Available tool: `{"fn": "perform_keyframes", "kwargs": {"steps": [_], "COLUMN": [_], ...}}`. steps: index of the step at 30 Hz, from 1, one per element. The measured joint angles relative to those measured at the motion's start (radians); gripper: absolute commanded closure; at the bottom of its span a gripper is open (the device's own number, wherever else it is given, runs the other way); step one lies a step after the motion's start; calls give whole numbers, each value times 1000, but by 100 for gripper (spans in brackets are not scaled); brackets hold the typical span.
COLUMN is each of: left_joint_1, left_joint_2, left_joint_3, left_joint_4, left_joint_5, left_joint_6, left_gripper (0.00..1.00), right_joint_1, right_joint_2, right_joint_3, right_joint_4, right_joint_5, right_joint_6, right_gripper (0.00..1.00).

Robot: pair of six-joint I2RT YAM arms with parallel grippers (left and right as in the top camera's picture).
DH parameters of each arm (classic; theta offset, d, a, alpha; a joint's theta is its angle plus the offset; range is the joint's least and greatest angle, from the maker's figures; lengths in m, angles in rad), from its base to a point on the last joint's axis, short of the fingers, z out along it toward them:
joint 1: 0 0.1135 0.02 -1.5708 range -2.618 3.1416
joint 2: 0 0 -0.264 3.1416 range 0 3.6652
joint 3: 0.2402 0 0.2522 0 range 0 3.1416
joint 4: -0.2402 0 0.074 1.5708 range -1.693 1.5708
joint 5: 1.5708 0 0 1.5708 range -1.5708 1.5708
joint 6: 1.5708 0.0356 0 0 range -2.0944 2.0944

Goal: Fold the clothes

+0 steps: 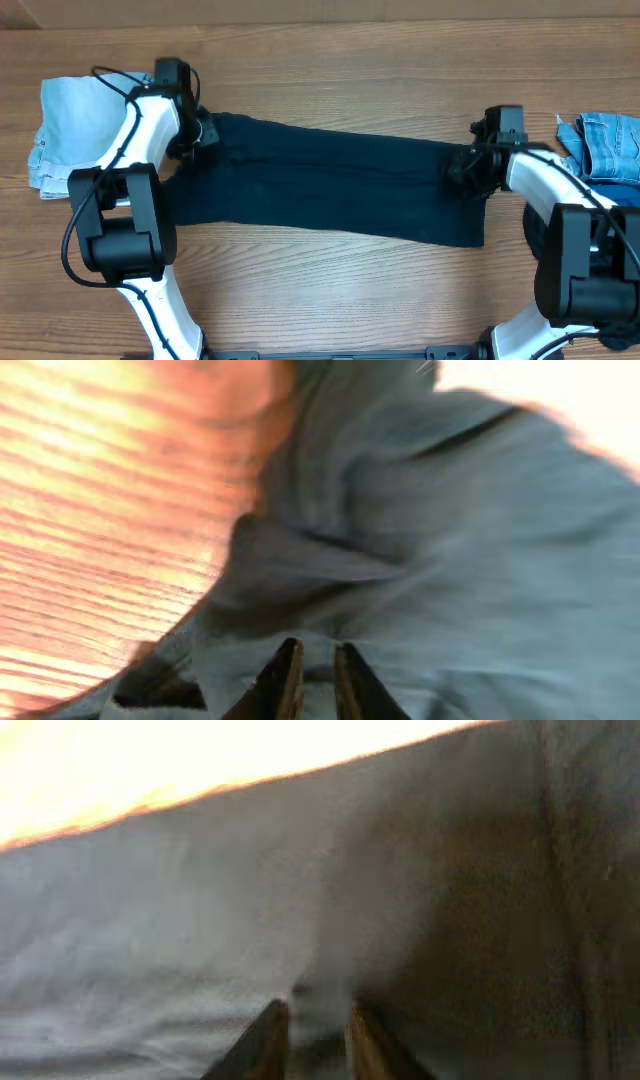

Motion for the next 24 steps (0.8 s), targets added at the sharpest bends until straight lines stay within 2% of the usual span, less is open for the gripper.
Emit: {"fn": "perform_keyframes", "kwargs": {"steps": [4,6,7,9,13,17,21,24], "left_joint_1": [-19,-55,-83,-113,-108,-109,-109,-109], "left_joint_2": [-1,-1,-1,2,4,4,4,14], "left_joint_3": [97,75,38,-42,-64,-64,-64,-64], "left_joint_4": [-98,-63,0,116,324,369,373,360], "left_joint_5": [60,67,71,85,137,158,155,145], "left_joint_6": [30,48,58,60,62,63,98,112], "left_gripper": [78,77,80,78,77,76,84,86], "right_joint_1": [0,0,0,9,113,165,170,170], "right_joint_2": [-50,-76,-77,-77,-58,43,116,135], "right_joint_3": [132,138,137,130,123,122,122,122], "right_joint_4": [-156,-200,-204,-172,-15,32,42,42], "right_joint_5": [-71,-90,-97,-113,-117,-90,-39,-3], "right_joint_6": [-17,-17,-18,-14,11,50,93,110], "right_gripper": [65,75,75,76,87,93,95,95]}}
